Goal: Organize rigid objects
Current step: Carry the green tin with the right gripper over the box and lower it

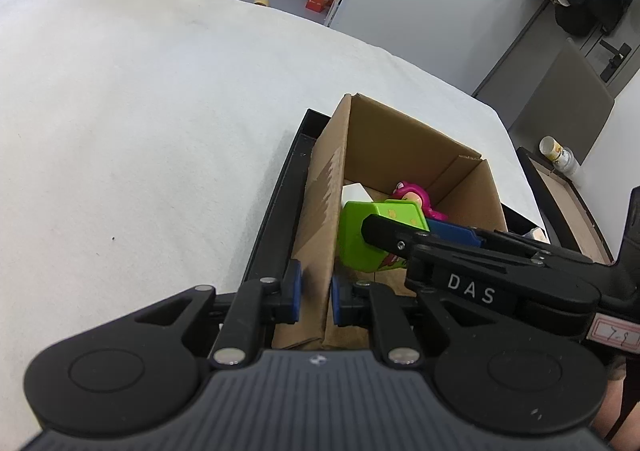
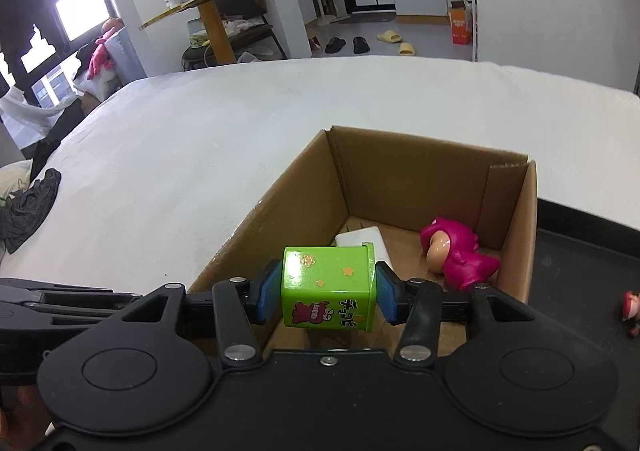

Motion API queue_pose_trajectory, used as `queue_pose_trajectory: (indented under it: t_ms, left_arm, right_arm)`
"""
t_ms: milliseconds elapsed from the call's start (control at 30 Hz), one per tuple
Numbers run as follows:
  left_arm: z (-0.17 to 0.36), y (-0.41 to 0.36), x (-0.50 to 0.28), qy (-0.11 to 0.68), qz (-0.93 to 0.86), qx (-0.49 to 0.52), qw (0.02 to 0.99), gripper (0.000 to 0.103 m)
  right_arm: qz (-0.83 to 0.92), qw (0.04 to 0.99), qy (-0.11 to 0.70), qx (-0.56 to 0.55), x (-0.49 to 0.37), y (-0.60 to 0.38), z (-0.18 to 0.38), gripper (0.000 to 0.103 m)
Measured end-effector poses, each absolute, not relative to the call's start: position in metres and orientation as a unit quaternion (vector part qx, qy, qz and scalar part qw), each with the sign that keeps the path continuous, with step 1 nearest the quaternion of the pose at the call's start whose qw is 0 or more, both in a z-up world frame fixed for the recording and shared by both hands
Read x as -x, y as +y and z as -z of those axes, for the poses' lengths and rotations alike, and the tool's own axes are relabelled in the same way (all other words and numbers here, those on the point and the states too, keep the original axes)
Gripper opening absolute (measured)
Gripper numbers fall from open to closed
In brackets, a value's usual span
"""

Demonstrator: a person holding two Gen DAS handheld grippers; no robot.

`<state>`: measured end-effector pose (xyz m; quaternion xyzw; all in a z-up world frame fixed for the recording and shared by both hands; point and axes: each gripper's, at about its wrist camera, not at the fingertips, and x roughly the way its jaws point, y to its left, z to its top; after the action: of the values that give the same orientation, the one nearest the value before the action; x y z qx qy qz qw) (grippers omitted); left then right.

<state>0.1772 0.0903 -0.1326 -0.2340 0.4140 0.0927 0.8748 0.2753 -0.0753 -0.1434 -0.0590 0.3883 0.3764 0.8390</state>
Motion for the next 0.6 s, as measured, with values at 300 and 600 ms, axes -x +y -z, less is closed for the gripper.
queue_pose_trajectory:
  t_ms: [300,600]
  left_arm:
    - [0.132,0.088,-0.179,0.415,-0.096,0.23,0.875,0.013]
    - [0.132,0.086,-0.178,0.415,-0.096,0.225,0.876,0.013]
  right_arm:
    - [-0.384,0.835,0.392,0.04,-0.279,-0.077,0.142,0.05]
    - [-0.392,0.835,0.383,0.034,-0.282,-0.089,0.124,0.05]
